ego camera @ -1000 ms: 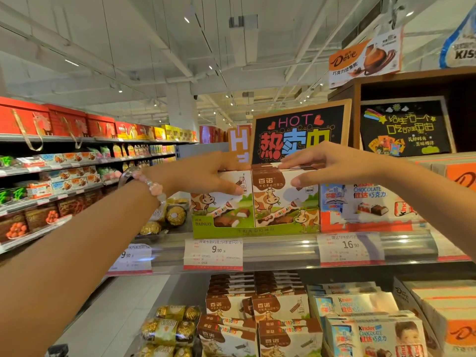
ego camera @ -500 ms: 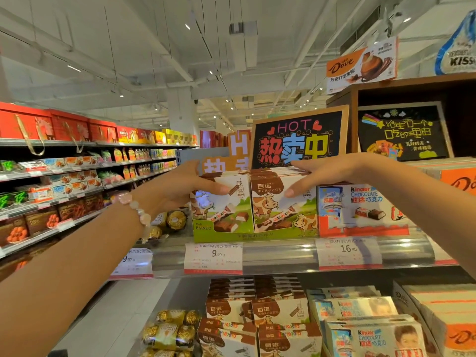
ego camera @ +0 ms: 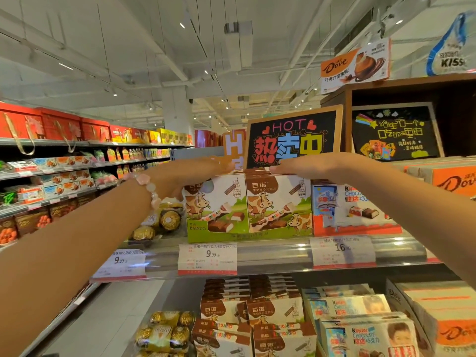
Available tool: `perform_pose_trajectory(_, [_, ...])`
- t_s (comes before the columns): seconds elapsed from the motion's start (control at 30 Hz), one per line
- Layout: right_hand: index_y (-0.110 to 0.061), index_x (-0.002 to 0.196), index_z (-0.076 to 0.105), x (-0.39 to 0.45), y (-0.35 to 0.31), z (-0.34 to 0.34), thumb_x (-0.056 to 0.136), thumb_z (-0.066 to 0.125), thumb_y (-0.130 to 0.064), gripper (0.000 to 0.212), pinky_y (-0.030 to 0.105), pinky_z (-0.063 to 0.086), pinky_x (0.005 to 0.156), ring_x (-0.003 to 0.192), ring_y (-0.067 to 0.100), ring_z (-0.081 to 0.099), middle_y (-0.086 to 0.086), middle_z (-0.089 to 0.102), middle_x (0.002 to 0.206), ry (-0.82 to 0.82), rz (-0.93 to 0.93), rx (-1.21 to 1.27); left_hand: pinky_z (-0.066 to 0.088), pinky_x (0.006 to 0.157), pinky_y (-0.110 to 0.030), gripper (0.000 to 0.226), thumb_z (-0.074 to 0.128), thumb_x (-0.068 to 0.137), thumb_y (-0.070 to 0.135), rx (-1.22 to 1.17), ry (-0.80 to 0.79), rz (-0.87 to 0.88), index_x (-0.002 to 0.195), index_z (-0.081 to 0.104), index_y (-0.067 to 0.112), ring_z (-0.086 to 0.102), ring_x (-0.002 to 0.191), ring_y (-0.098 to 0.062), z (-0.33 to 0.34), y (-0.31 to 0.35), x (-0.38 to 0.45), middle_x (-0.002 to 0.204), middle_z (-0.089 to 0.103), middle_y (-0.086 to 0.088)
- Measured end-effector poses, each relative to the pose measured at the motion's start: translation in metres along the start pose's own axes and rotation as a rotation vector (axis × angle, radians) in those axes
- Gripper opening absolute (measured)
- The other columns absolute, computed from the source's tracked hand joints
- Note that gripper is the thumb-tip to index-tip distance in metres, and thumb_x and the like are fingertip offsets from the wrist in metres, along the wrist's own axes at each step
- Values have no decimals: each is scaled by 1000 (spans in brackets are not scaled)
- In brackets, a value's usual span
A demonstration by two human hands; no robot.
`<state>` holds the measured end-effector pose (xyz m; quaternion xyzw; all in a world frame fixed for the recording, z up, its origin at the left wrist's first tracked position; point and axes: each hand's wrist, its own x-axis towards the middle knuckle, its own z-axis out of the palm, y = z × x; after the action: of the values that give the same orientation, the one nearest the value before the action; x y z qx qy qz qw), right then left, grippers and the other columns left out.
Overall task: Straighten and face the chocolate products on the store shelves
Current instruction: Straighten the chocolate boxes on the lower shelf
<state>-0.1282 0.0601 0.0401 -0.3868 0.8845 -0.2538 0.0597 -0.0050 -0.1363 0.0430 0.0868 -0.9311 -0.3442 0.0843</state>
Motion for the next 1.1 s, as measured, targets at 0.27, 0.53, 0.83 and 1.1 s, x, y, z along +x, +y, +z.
perform_pose_trajectory(0.27, [-17, 141, 37, 1, -8, 11, 97, 31, -50, 56, 35, 22, 109, 137, 22, 30, 4, 33, 150, 110, -50, -181, 43, 91, -34, 20, 64, 75, 55, 10, 232, 58, 76, 67, 35, 58, 95, -16, 4, -11, 13, 93, 64, 10])
perform_pose_trajectory(0.53, [-20, 124, 57, -19, -47, 24, 85, 50, -46, 47, 41, 43, 96, 114, 19, 52, 1, 55, 127, 493, -539, -363, 37, 51, -24, 49, 53, 83, 59, 139, 486, 206, 86, 66, 13, 54, 56, -7, 17, -22, 13, 65, 60, 1])
perform_pose_trajectory(0.83, [-30, 143, 28, 6, -62, 59, 57, 78, -60, 105, 36, 47, 87, 118, 22, 51, -3, 53, 134, 323, -512, -715, 43, 68, -6, 52, 79, 67, 34, 183, 263, 486, 105, 51, 58, 57, 90, 13, 4, -67, -19, 98, 58, 39])
perform_pose_trajectory(1.1, [-23, 136, 40, 3, -55, 64, 64, 74, -59, 88, 29, 33, 65, 96, 23, 60, -1, 64, 109, 514, -654, -730, 39, 65, -12, 63, 78, 71, 35, 443, 384, 604, 125, 46, 34, 52, 85, 2, 3, -70, -20, 92, 48, 29])
